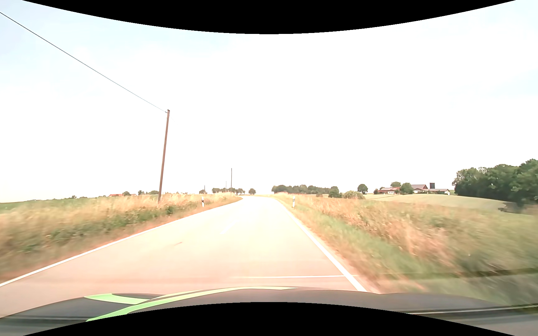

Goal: Follow the waypoints while adhering to traffic rules and regulations

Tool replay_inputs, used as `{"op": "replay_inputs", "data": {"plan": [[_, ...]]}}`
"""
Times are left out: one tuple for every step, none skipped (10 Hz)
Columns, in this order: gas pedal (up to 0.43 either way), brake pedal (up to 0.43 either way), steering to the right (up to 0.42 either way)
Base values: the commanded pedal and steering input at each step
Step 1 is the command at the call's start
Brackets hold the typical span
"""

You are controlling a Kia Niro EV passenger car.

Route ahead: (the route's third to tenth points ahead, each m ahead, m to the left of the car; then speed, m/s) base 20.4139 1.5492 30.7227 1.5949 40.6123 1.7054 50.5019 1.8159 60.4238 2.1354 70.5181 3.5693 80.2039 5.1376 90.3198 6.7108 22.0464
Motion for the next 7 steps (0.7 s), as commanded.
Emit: {"op": "replay_inputs", "data": {"plan": [[0.000, 0.000, 0.003], [0.000, 0.000, 0.004], [0.000, 0.000, 0.003], [0.000, 0.000, 0.002], [0.000, 0.000, 0.001], [0.000, 0.000, 0.000], [0.000, 0.000, 0.000]]}}
